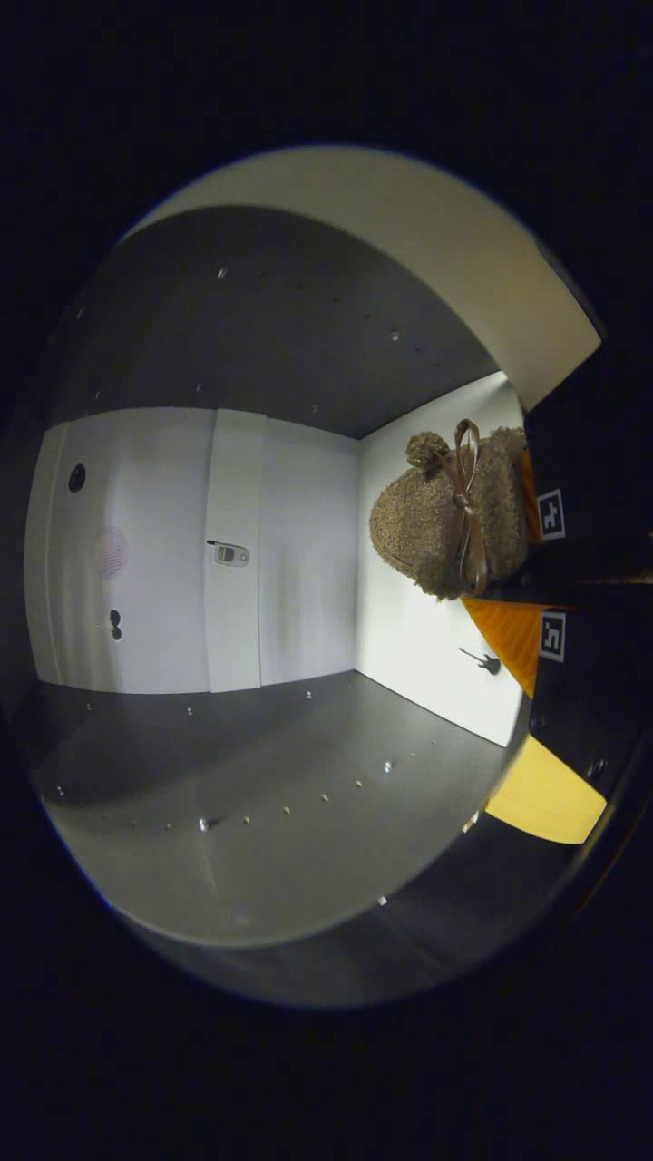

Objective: Open the shoe cabinet door, grab the shoes and put them into the shoe cabinet, then close the shoe cabinet door.

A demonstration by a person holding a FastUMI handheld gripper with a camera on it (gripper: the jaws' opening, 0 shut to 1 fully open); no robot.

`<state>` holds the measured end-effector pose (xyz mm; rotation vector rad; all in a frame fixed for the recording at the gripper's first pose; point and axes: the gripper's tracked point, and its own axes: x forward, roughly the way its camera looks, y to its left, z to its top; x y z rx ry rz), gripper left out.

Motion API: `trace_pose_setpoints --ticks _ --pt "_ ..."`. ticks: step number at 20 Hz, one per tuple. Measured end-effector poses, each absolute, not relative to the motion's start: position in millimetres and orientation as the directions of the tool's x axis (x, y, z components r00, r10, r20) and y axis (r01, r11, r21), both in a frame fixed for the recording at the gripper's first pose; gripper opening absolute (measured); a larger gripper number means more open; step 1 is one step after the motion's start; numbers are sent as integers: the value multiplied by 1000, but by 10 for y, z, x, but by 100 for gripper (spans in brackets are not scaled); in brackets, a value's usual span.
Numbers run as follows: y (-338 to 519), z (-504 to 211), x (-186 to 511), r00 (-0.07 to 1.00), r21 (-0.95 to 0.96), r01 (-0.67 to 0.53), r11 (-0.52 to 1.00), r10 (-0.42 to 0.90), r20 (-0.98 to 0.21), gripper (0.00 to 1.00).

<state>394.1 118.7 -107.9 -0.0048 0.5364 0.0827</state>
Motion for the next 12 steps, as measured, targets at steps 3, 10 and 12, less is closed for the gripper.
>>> trace_pose_setpoints --ticks 3,10,12 --pt "1217 -1176 4307 854 19 -58 998 59 -517 14" --pt "1251 -1545 4902 833 -20 -48 999 29 -552 14" --pt "1263 -1631 4993 828 -13 -40 999 26 -560 14"
